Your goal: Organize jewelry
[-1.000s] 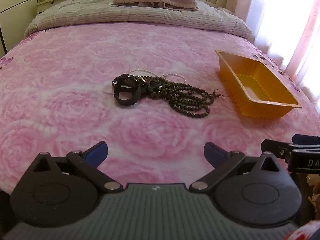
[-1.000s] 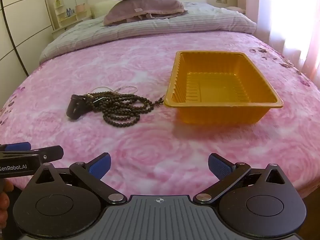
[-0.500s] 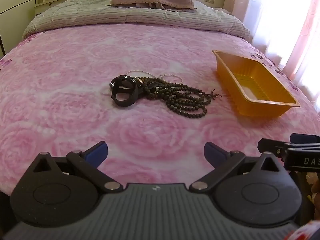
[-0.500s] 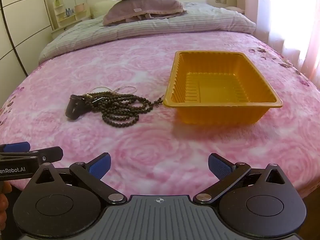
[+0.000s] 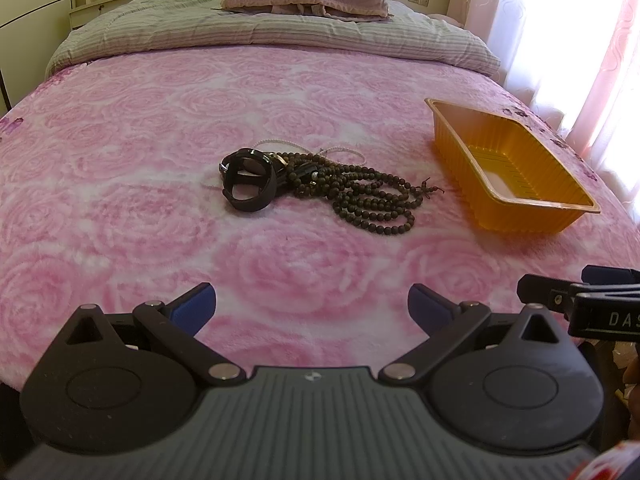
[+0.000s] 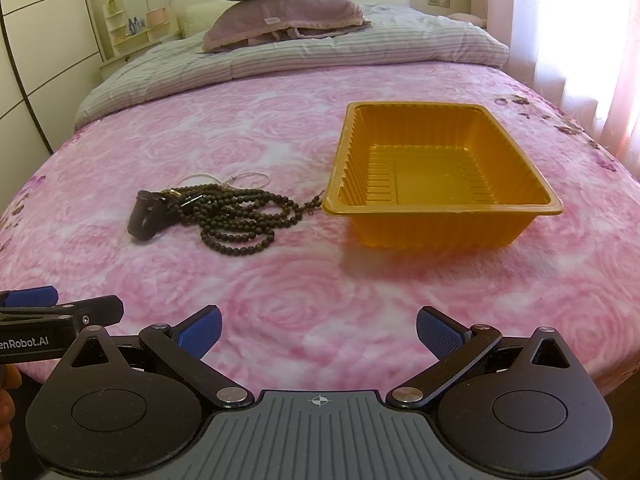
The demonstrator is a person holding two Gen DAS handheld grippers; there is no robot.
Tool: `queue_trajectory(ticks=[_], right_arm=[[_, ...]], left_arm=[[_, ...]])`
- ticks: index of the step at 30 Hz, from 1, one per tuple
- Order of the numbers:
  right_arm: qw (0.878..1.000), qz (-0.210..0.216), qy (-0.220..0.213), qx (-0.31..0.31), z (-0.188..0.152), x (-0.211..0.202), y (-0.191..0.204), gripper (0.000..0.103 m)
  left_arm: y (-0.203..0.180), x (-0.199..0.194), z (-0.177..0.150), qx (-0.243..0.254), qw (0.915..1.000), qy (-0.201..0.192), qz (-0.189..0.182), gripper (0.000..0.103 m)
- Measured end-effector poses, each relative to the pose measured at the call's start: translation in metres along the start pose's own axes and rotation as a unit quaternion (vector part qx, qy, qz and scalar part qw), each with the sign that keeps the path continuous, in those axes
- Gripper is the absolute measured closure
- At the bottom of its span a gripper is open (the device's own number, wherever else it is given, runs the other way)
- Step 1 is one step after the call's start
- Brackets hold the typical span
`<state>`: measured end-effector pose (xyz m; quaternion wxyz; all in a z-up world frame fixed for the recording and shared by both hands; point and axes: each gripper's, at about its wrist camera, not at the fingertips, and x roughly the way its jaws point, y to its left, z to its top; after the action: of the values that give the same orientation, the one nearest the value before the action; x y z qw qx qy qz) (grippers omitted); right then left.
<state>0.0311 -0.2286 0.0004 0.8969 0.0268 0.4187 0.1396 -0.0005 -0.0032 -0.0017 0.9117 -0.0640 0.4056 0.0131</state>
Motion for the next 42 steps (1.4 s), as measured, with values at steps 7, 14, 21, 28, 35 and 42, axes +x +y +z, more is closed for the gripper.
queue_trajectory(ticks=[7, 14, 21, 28, 35, 42], right_arm=[[1.000, 0.000, 0.000, 0.000, -0.0001, 0.0000, -0.0003, 0.000], [1.000, 0.000, 0.000, 0.000, -0.0001, 0.0007, 0.0003, 0.000], [1.000, 0.000, 0.001, 0.000, -0.0001, 0.0016, -0.0007, 0.000], [1.000, 0.000, 0.003, 0.001, -0.0005, 0.0018, -0.0019, 0.000], [1.000, -0.002, 0.002, 0.002, -0.0008, 0.0031, -0.0009, 0.000], [1.000, -0.002, 0.002, 0.001, -0.0007, 0.0031, -0.0006, 0.000]], left_arm=[[-0.0006, 0.0001, 0.0000, 0.000, 1.0000, 0.000, 0.000, 0.001], [-0.0016, 0.0013, -0.0011, 0.001, 1.0000, 0.001, -0.001, 0.001], [-0.0022, 0.0020, -0.0017, 0.002, 1.0000, 0.001, -0.001, 0.001], [-0.0022, 0.0021, -0.0018, 0.001, 1.0000, 0.001, -0.001, 0.001], [-0.0030, 0.0028, -0.0025, 0.001, 1.0000, 0.002, -0.001, 0.001], [-0.0035, 0.0032, -0.0027, 0.001, 1.0000, 0.002, -0.001, 0.001]])
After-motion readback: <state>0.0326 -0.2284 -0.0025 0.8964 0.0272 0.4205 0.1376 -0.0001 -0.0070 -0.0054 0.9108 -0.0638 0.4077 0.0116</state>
